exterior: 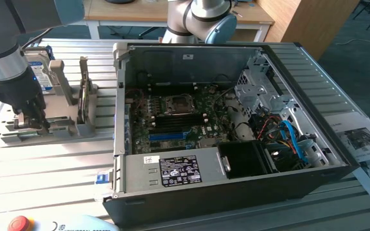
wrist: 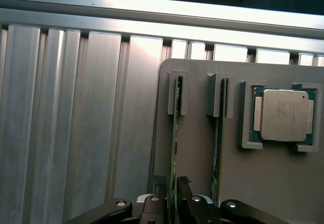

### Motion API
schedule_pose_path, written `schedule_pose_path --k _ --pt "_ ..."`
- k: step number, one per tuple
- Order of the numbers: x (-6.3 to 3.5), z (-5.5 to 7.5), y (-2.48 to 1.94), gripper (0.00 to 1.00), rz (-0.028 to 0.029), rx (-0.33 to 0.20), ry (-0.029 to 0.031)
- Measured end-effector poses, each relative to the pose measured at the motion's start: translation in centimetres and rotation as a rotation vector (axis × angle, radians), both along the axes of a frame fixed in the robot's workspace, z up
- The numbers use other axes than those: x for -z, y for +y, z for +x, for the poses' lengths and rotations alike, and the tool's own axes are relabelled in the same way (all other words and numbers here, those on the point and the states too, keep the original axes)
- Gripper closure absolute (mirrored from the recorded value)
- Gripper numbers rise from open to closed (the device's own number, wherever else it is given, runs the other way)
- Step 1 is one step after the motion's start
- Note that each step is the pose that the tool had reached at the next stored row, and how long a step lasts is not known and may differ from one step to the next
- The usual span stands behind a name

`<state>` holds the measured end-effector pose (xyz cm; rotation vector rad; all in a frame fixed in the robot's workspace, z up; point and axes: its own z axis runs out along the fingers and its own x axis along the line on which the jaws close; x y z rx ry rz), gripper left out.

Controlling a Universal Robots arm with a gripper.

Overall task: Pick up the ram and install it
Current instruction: 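Pick up the ram and move it above insertion slot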

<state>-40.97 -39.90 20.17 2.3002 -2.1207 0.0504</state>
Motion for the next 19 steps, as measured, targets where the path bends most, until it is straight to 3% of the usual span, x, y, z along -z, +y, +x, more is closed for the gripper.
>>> schedule_pose_path --k 19 --pt "0.09 0.00 0.18 0.77 0.0000 0.010 0.0000"
